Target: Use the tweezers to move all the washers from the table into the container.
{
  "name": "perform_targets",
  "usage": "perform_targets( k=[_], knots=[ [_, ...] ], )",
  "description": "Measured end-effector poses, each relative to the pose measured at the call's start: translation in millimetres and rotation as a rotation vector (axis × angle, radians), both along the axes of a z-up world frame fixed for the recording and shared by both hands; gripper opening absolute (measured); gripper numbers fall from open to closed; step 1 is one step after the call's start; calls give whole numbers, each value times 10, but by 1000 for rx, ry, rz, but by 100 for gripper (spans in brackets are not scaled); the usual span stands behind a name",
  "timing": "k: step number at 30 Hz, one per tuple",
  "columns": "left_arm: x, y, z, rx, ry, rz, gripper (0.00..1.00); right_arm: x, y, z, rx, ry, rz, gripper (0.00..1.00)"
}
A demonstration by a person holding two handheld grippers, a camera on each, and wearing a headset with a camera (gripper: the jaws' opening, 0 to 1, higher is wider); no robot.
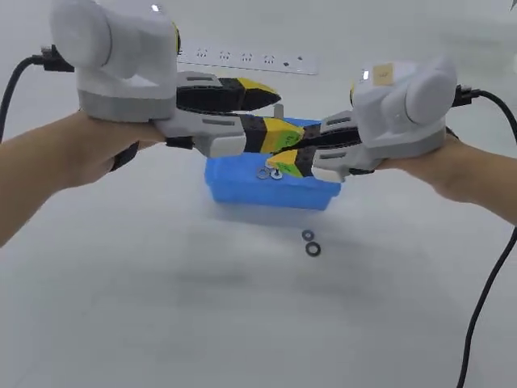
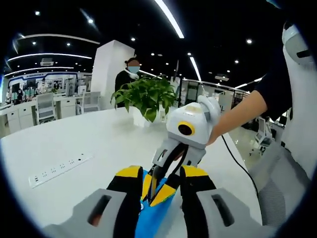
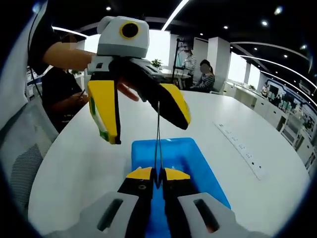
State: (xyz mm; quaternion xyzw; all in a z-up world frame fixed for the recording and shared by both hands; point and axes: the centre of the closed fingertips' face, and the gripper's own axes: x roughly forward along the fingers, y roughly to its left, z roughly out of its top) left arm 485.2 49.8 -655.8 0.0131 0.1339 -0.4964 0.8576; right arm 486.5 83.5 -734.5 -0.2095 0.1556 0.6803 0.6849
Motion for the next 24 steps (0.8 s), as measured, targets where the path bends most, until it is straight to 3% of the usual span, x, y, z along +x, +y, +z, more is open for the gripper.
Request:
perform_targets(
  k=[7,13,24],
  knots=[
    [-47,-6,-56,31,9,-29,23,-16,-18,1,1,3,8,8],
    [-41,-2,-16,46,-15,-45,15,-70,5,-9,-4,10,29,8],
    [-112,10,-47,101,4,-113,14,-130,33,16,-3,14,59,8]
  ],
)
